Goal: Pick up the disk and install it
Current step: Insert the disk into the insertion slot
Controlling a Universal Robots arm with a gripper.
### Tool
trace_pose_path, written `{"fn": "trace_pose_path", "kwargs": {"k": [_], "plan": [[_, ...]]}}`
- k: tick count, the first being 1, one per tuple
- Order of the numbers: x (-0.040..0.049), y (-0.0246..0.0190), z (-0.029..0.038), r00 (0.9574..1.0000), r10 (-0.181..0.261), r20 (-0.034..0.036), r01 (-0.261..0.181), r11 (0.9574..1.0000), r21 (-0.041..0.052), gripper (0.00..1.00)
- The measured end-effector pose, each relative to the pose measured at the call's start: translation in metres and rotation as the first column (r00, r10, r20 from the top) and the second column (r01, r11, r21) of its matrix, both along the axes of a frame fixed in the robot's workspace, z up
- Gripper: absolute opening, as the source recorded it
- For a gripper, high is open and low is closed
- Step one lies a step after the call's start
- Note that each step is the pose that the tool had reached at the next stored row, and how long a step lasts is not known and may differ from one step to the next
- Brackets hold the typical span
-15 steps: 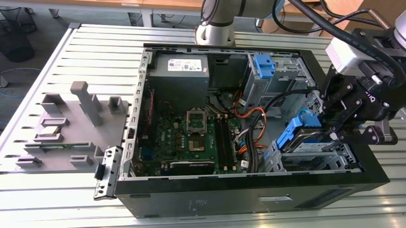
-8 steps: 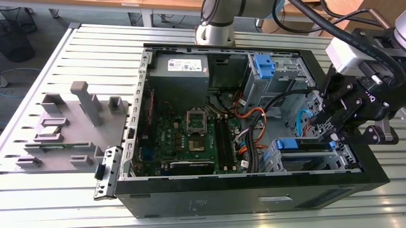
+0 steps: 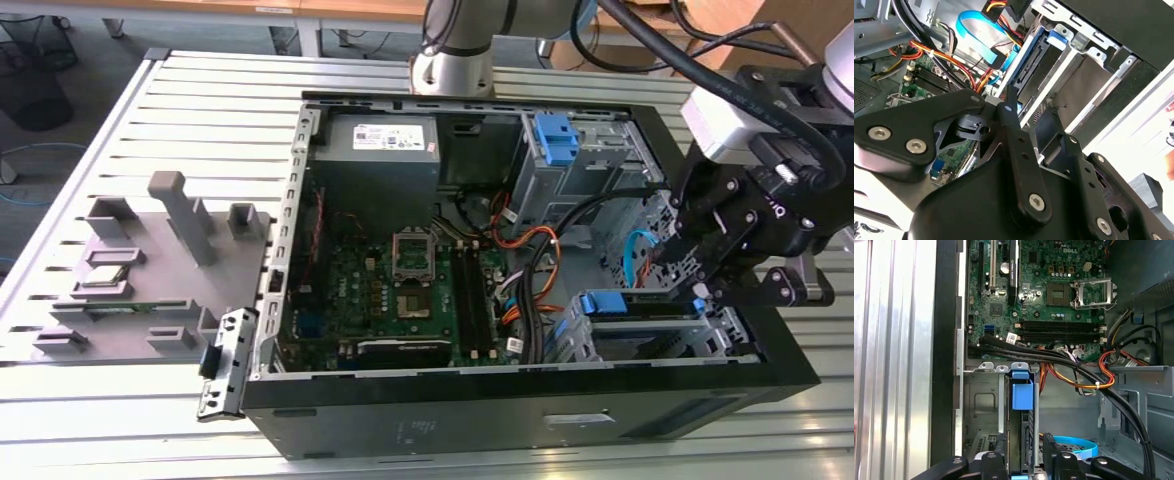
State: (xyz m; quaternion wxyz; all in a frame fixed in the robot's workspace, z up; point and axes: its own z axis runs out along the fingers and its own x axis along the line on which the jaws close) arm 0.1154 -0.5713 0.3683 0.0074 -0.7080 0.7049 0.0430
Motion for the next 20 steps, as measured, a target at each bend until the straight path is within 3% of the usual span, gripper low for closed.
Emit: {"fn": "trace_pose_path", "kwargs": {"k": [8, 12, 15, 17, 20], "plan": [[-0.004, -0.0002, -0.009, 0.9997, 0.021, 0.0112, -0.021, 0.9998, -0.0002, 0.42], [-0.0055, -0.0002, -0.012, 0.9992, 0.03, 0.0249, -0.03, 0.9995, -0.0004, 0.42], [-0.0067, -0.0002, -0.0127, 0.9991, 0.032, 0.0292, -0.032, 0.9995, -0.0003, 0.42], [-0.0068, -0.0001, -0.0132, 0.9994, 0.02, 0.0294, -0.02, 0.9998, -0.0006, 0.42], [-0.0069, -0.0002, -0.0143, 0.9991, -0.031, 0.0294, 0.031, 0.9995, -0.0005, 0.42]]}}
